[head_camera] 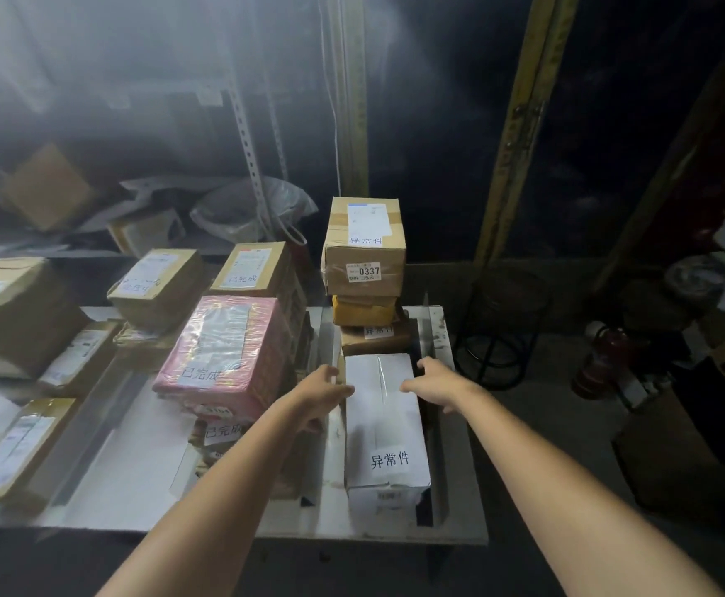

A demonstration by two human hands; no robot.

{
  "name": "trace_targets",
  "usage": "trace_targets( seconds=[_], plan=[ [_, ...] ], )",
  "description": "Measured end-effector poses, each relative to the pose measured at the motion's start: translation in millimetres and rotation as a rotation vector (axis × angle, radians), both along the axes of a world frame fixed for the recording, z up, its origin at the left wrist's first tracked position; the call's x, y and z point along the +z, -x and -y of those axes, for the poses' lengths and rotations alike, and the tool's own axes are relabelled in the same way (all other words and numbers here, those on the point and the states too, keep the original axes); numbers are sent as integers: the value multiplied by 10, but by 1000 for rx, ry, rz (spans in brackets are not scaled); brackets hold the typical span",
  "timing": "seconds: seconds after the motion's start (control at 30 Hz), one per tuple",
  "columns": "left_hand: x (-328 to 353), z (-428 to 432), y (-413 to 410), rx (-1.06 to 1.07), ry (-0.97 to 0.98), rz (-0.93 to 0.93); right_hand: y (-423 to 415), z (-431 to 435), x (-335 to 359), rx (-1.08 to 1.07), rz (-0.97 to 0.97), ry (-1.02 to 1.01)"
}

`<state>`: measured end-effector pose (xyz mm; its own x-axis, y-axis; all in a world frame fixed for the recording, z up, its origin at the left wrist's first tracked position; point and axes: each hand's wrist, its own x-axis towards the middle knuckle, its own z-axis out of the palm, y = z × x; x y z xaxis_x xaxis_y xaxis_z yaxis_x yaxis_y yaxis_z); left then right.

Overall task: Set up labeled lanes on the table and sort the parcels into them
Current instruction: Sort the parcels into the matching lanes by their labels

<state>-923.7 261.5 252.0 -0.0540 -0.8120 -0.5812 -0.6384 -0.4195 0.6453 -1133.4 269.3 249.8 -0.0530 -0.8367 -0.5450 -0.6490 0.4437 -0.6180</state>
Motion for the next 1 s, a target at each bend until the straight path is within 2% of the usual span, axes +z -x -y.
trace_targets(
  seconds=[0.1, 0.2, 0.33, 0.43, 0.57, 0.67, 0.83, 1.0],
  plan=[
    [405, 126, -134, -53, 37, 29, -85, 219, 358, 159, -165, 99],
    [879, 221, -428, -92, 126, 92, -358, 404, 766, 284, -145, 134],
    [1449, 227, -1216, -13, 211, 155, -992, 572, 1248, 430, -161, 225],
    [1668, 146, -1980, 50, 351, 316, -1599, 664, 1508, 498, -192, 304],
    [1758, -230, -3200, 163, 345, 453, -2652, 725, 1774, 603, -227, 455],
    [1715, -518, -4181, 257, 296, 445, -3597, 693, 1829, 692, -219, 527],
    [1594, -967, -5815, 394, 251, 526, -5337, 607, 1778, 871, -270, 459],
    [1389, -1341, -7234, 529, 206, 537, -7004, 534, 1644, 958, -204, 408]
  ],
)
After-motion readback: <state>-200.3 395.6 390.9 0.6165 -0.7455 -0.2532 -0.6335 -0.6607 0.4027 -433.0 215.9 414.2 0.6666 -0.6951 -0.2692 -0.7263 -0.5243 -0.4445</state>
